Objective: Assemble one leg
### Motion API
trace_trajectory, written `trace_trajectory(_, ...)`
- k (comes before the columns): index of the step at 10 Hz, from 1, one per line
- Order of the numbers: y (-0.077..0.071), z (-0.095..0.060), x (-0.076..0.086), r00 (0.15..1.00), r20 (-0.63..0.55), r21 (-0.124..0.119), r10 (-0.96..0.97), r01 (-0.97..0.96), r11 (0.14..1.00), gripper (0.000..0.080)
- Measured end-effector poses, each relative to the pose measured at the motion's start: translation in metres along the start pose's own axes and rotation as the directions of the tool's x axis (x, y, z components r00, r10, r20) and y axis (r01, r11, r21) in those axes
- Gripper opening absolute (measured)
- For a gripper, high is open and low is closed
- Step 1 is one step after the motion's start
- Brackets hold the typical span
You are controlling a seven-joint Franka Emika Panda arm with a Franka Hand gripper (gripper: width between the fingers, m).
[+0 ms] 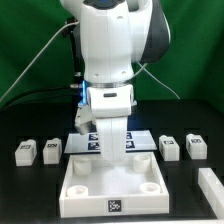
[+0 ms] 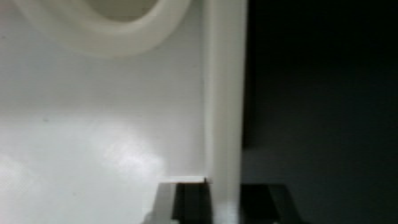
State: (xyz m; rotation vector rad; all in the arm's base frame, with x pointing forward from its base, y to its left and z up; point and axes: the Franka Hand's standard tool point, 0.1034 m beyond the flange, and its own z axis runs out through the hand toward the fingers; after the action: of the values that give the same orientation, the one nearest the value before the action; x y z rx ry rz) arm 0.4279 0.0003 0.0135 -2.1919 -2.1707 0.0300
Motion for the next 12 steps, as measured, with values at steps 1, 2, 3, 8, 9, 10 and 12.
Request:
trace_trajectory(1,0.0,0.0,0.0,1.0,0.0,0.0,0.0,0.0,1.0,0.0058)
trace_trajectory(2,0.001,0.0,0.0,1.0,0.0,-0.001,0.0,0.0,1.0,0.0058)
trace_trajectory(3,0.008,-0.001,0.008,1.0,-0.005,-0.012,0.006,-0.006,1.0,0.0058)
trace_trajectory(8,0.057,-0.001,0.069,0.998,-0.054,-0.067,0.021,-0.024,0.997,0.0059)
trace_trajectory(9,0.059,-0.002,0.069,0.998,-0.055,-0.069,0.022,-0.026,0.997,0.0059)
trace_trajectory(10,0.06,-0.002,0.069,0.998,-0.055,-0.071,0.022,-0.026,0.997,0.0059)
trace_trajectory(12,0.062,-0.002,0.069,0.999,-0.054,-0.073,0.005,-0.009,0.997,0.0059)
